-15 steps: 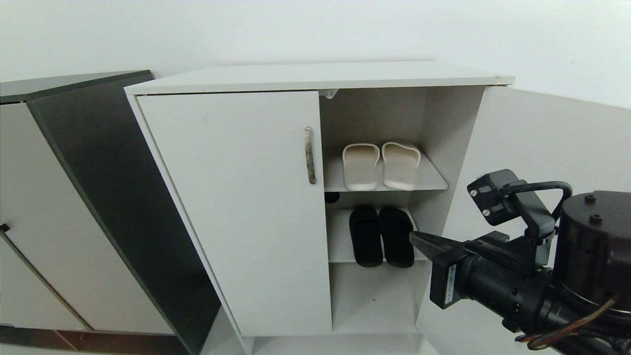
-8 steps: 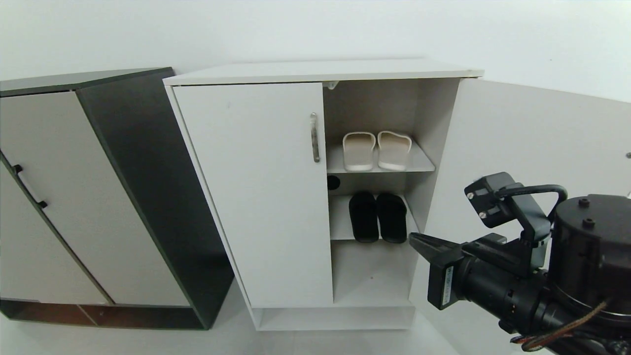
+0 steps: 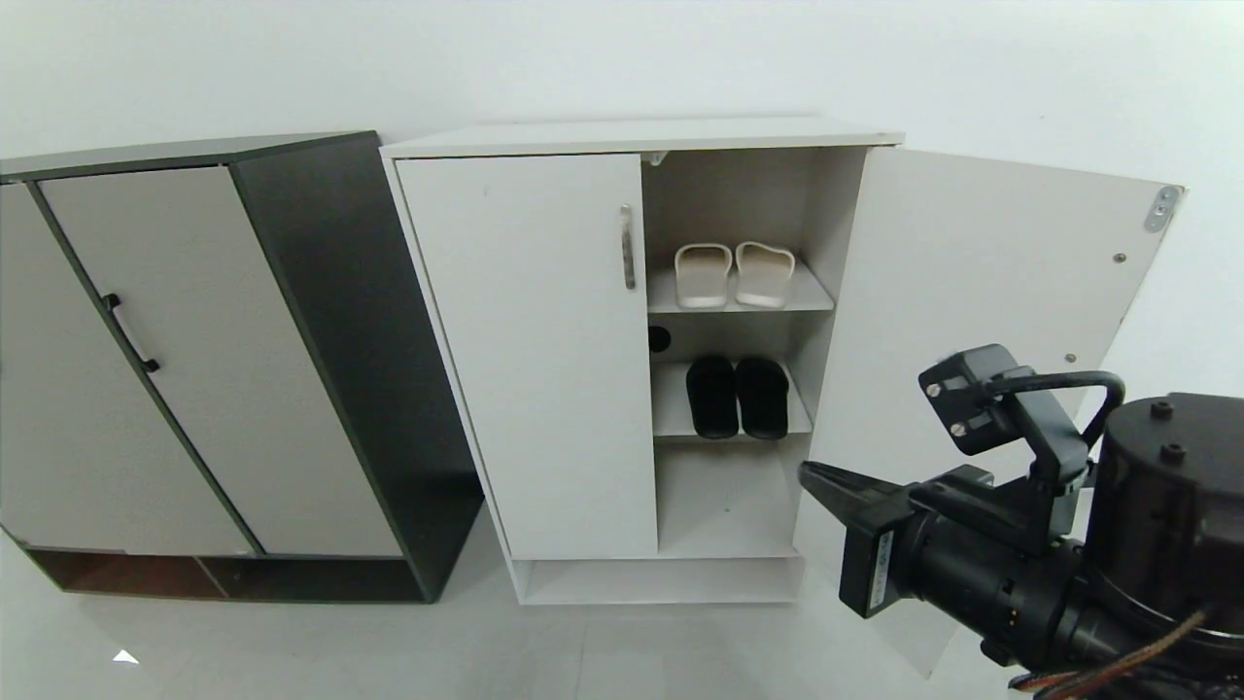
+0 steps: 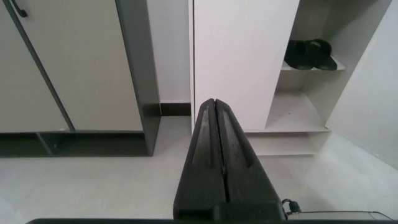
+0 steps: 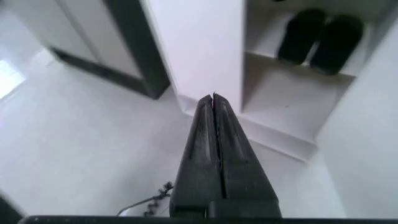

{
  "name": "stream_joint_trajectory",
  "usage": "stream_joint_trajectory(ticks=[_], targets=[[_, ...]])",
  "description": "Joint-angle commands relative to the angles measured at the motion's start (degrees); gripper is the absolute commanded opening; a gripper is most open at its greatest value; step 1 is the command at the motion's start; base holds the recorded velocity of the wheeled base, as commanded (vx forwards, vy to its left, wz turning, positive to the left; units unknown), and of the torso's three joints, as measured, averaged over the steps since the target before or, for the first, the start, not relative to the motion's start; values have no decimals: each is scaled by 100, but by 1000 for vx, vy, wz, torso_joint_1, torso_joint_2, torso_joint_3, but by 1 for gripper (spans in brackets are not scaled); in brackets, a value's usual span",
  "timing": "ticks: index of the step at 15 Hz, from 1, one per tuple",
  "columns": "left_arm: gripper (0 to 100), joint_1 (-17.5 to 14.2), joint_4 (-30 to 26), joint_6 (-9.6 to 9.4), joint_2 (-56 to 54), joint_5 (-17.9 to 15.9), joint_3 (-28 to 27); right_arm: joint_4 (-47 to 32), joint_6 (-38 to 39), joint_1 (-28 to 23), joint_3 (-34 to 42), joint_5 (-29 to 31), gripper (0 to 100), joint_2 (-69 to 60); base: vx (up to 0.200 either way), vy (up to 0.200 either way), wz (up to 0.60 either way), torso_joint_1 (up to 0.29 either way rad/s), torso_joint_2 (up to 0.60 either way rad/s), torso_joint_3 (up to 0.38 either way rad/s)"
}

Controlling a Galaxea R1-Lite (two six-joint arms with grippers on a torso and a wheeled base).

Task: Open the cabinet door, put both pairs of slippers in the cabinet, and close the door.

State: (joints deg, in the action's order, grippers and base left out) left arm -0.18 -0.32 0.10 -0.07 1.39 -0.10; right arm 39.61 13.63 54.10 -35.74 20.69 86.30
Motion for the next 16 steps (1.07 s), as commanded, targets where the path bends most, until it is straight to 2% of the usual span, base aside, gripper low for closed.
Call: stream_joint_trajectory(ticks=[1,14,16], targets=[[0,1,-3,8,7,2,1,21,-9,-5,67,-38,0,28,0,0,0,0,0,0],[0,1,-3,-1,7,2,1,21,-45,-189,50,-3,0,124,0,0,0,0,0,0],[0,1,-3,8,7,10,1,21,-45,-198,50,-3,0,124,0,0,0,115,-168,-51]])
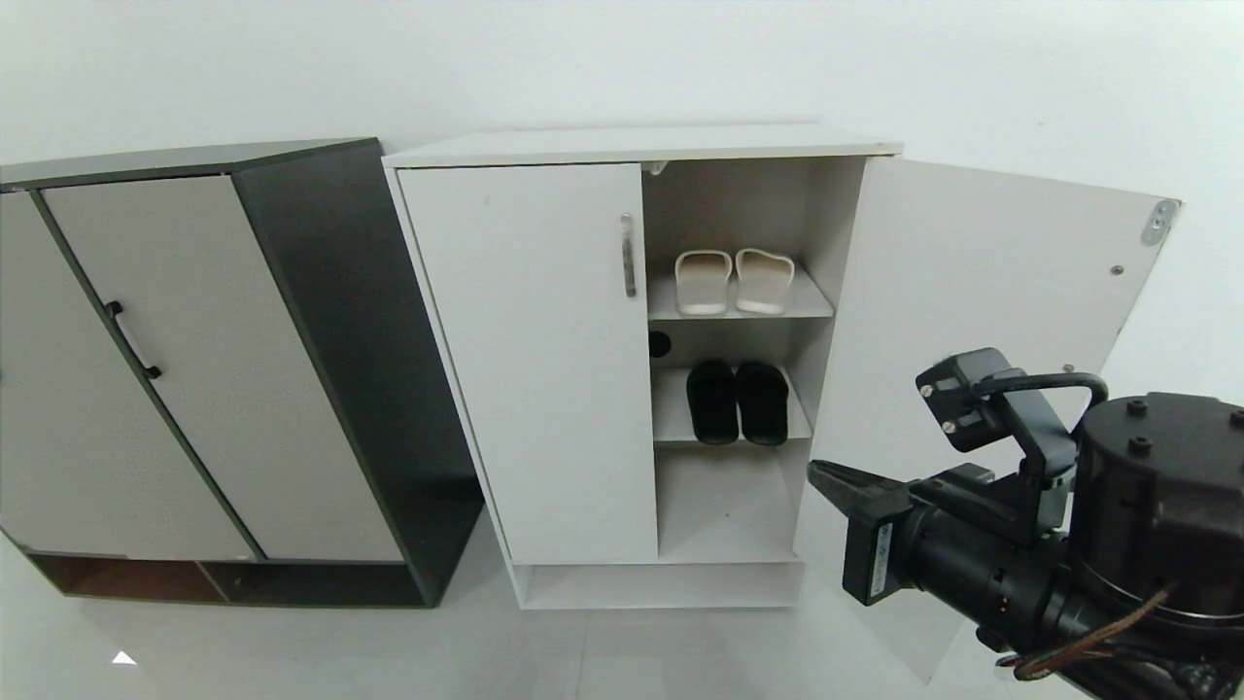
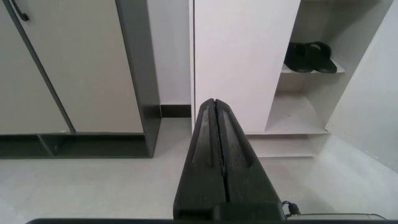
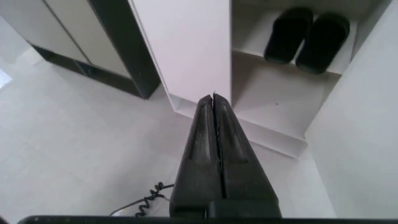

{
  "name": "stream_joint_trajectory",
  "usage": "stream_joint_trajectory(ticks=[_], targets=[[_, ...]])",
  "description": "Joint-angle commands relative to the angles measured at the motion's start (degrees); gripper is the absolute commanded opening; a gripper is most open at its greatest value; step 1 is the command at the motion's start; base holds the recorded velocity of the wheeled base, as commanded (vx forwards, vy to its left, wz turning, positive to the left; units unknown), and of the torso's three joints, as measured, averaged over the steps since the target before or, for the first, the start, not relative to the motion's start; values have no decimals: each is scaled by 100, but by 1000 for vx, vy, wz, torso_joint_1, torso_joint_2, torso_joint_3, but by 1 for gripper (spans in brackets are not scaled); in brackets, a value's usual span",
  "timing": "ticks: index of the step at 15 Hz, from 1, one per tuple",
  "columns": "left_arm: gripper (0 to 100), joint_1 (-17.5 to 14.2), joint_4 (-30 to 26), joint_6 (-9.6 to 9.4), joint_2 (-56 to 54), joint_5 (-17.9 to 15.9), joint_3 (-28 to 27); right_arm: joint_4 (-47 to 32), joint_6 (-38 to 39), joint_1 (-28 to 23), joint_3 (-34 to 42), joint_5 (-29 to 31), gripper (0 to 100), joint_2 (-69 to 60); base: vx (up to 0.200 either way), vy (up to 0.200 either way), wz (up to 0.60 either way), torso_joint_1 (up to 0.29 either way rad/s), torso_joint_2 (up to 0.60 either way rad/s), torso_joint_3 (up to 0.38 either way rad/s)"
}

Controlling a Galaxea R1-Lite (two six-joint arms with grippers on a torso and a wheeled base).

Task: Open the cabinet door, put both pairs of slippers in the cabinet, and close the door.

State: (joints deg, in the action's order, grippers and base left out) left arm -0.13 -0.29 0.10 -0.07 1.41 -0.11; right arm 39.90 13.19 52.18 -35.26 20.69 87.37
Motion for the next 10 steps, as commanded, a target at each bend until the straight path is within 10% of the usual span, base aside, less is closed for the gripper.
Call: stream_joint_trajectory(ticks=[1,10], targets=[[0,-4,-6,8,7,-1,2,-9,-1,-6,1,-3,0,26,0,0,0,173,-85,-159],[0,-4,-6,8,7,8,2,-9,-1,-6,1,-3,0,52,0,0,0,195,-457,-223]])
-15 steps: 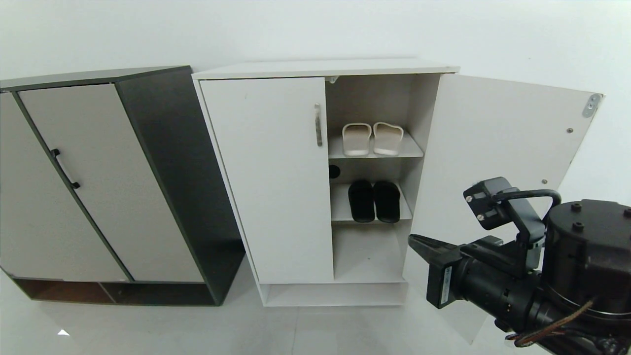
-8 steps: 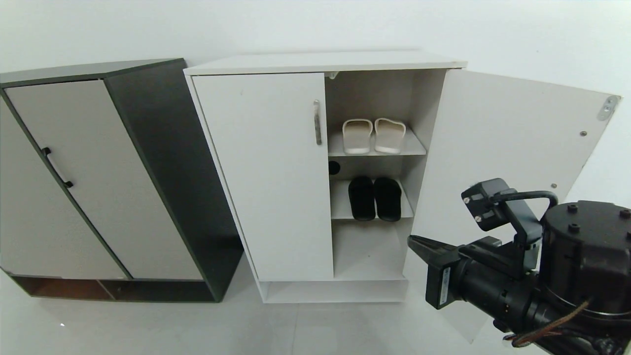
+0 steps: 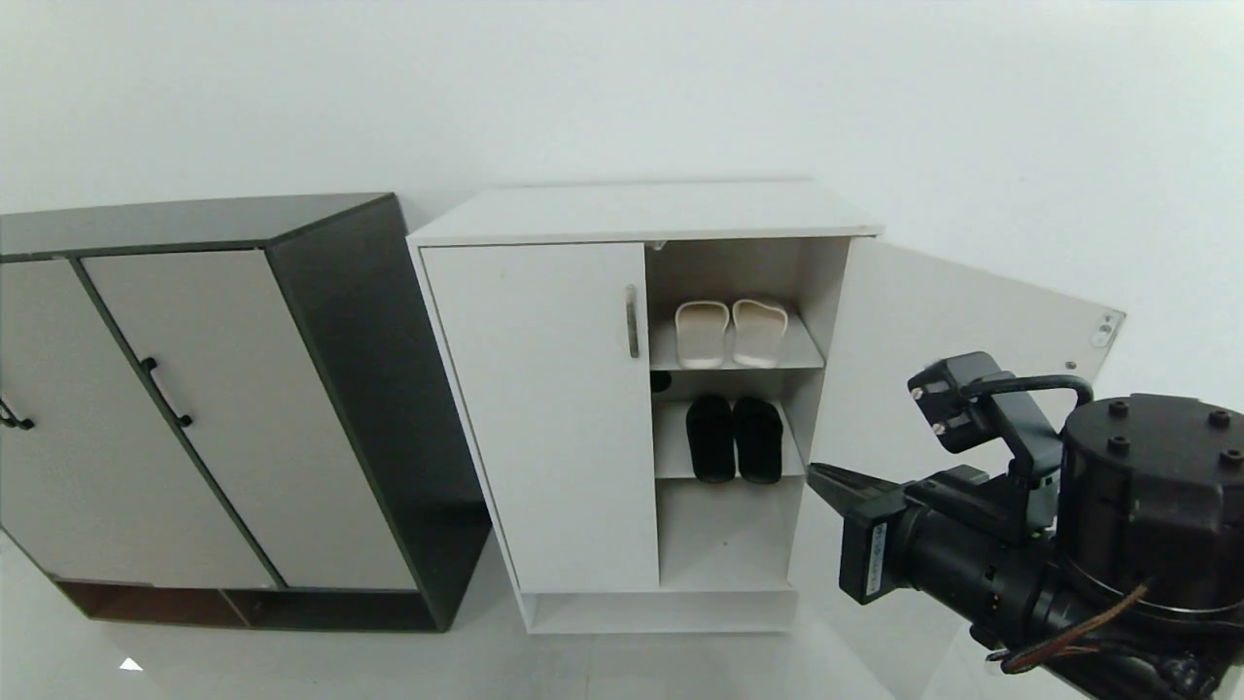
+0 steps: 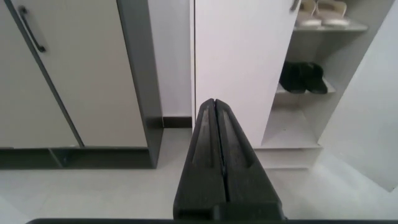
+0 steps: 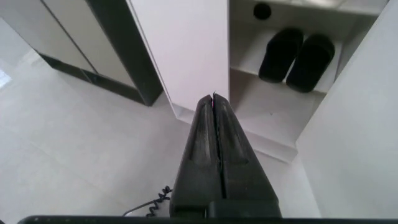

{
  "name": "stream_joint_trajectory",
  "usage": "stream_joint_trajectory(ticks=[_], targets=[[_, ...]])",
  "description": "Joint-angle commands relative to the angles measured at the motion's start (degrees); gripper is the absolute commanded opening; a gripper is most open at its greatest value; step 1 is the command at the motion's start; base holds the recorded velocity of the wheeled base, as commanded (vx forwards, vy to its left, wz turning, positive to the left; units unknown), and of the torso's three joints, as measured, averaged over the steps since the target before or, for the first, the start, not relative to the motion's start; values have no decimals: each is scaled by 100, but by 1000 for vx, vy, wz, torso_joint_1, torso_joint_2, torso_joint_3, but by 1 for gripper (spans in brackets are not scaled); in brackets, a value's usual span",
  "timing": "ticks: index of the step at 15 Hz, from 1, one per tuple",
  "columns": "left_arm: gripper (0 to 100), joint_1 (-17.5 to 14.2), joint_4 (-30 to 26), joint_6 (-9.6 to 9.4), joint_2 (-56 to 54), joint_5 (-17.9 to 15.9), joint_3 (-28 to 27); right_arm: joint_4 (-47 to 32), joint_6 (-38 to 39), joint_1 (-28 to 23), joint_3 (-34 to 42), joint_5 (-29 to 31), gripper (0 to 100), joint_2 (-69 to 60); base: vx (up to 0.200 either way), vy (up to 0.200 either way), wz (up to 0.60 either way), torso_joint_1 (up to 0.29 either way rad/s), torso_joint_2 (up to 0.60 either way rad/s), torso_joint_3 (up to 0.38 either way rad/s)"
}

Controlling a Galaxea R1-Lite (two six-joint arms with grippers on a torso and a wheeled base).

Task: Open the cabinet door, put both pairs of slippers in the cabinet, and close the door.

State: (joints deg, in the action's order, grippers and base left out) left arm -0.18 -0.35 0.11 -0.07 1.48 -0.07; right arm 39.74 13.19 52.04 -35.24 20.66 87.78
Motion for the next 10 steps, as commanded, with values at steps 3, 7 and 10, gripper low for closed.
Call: stream_joint_trajectory(ticks=[3,7,10], targets=[[0,1,0,7,7,2,-1,7,-1,-1,0,-1,0,19,0,0,0,160,-492,-235],[0,1,0,7,7,2,-1,7,-1,-1,0,-1,0,19,0,0,0,342,-476,-249],[0,1,0,7,7,11,-1,7,-1,-1,0,-1,0,19,0,0,0,263,-504,-255]])
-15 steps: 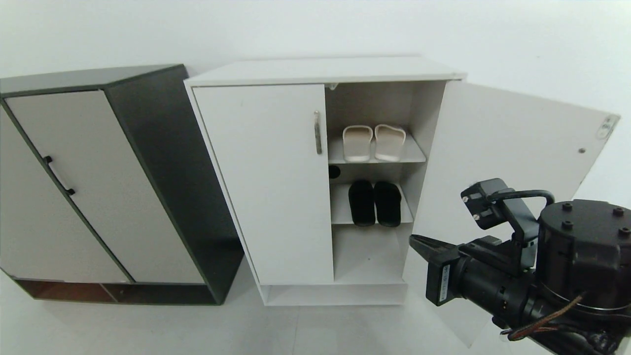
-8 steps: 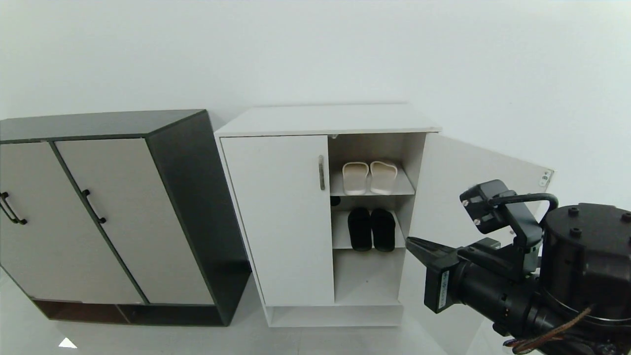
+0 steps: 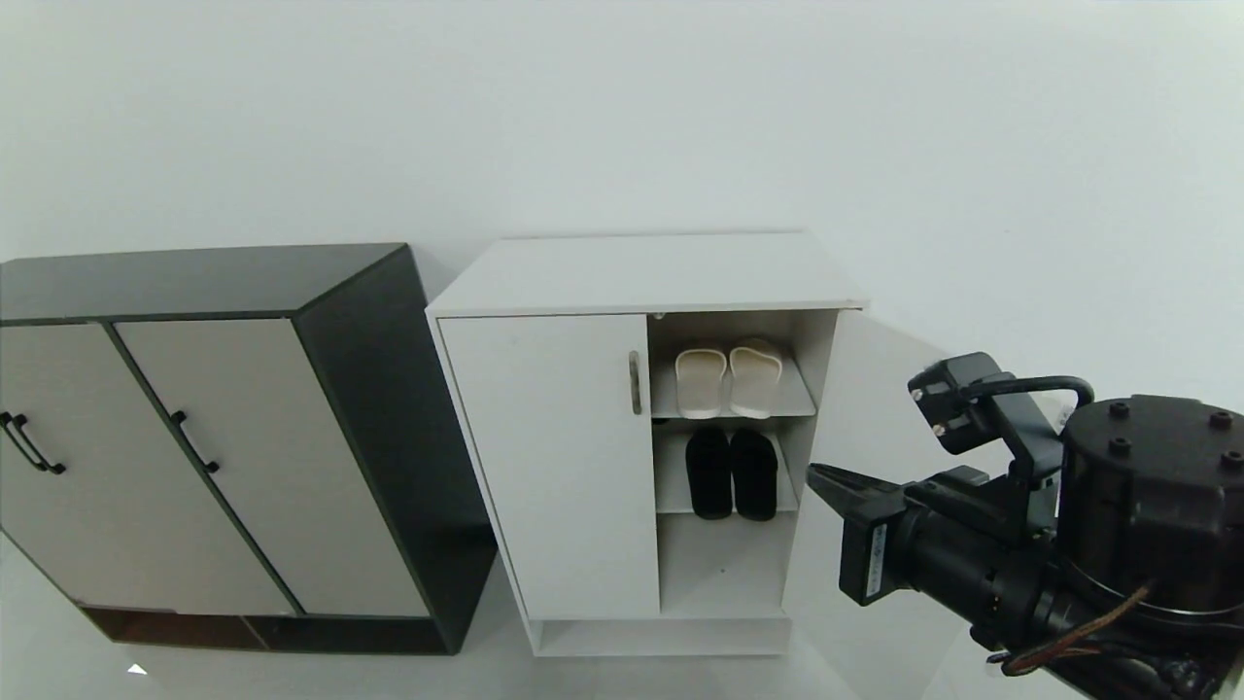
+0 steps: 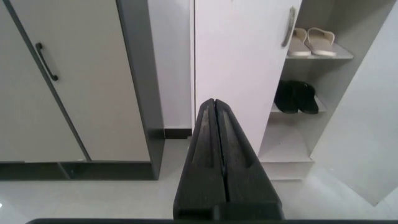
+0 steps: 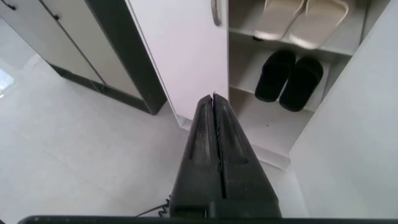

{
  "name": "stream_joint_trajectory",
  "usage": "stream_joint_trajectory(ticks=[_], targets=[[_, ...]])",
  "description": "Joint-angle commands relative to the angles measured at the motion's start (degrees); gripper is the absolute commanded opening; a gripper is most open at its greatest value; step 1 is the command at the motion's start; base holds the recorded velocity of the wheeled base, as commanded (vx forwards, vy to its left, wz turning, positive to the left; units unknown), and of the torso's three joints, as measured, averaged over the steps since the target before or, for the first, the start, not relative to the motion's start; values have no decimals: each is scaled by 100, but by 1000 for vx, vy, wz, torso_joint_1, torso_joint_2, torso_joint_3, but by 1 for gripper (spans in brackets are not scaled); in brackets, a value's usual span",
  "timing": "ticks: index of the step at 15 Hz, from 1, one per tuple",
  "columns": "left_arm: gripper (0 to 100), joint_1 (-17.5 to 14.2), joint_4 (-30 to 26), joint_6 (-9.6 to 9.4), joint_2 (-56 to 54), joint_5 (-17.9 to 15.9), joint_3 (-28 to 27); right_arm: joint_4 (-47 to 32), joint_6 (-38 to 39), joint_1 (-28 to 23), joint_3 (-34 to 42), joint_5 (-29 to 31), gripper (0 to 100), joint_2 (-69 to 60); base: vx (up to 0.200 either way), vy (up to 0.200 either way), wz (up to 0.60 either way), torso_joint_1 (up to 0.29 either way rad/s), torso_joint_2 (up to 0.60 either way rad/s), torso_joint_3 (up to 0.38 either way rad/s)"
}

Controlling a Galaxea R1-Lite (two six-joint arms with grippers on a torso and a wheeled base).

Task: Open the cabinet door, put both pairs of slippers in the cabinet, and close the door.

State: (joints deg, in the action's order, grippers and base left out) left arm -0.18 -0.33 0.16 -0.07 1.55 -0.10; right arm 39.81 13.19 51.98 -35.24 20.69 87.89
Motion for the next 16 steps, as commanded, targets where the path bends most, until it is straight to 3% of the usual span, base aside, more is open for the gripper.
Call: stream_joint_trajectory(ticks=[1,11,16], targets=[[0,1,-2,2,7,3,1,0,-1,5,0,-3,0,8,0,0,0,256,-505,-246],[0,1,-2,2,7,3,1,0,-159,-56,114,5,0,8,0,0,0,279,-561,-277],[0,1,-2,2,7,3,1,97,-203,-83,123,-3,0,52,0,0,0,63,-118,-58]])
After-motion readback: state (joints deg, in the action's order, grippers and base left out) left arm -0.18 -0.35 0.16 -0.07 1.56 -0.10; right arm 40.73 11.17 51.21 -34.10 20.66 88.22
